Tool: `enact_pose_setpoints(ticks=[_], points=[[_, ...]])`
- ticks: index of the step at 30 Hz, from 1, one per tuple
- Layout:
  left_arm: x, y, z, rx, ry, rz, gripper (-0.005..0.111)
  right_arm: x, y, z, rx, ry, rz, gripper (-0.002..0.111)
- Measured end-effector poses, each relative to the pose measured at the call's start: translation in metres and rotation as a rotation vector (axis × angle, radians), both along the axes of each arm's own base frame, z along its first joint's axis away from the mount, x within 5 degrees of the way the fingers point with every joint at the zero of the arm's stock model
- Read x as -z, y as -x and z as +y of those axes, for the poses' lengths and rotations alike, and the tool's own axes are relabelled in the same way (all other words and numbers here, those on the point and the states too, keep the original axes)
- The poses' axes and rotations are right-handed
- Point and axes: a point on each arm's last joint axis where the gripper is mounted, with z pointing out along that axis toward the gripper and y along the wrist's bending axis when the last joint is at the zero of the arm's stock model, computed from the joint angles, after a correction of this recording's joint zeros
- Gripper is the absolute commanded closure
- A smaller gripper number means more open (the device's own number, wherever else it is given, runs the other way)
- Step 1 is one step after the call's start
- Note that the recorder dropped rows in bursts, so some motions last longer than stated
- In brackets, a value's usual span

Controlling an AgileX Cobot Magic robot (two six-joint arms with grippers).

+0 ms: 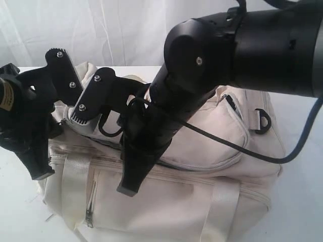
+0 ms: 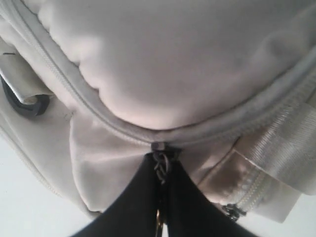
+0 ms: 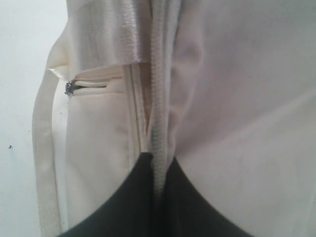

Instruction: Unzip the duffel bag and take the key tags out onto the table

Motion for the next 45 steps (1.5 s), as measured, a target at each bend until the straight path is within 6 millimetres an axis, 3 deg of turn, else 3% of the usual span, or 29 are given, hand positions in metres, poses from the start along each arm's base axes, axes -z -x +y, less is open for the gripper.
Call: enact_pose_setpoints(ticks=[12,27,33,36,45], points=[[-0.023,-0.008,-0.002,0.016,-0.003,-0.101,0.107,0.0,0.0,0.0,0.003,0.003,0.004,0.108],[-0.028,-0.029,0.013,-0.064,0.09,-0.172,0.107,-0.004,-0.002,0.003,0.01,-0.04,-0.021,0.108],[-0.025,-0.035,0.009,-0.057,0.124,-0.183,0.107,-0.005,-0.003,0.003,0.012,-0.042,-0.022,0.108],[-0.024,-0.031,0.011,-0.077,0.137,-0.127,0.107,-0.004,-0.002,0.002,0.009,-0.031,-0.015,0.108],[-0.039,-0.009,0.012,0.085,0.097,0.065,0.107,-0.001,0.0,0.0,0.057,-0.012,0.032,0.106]])
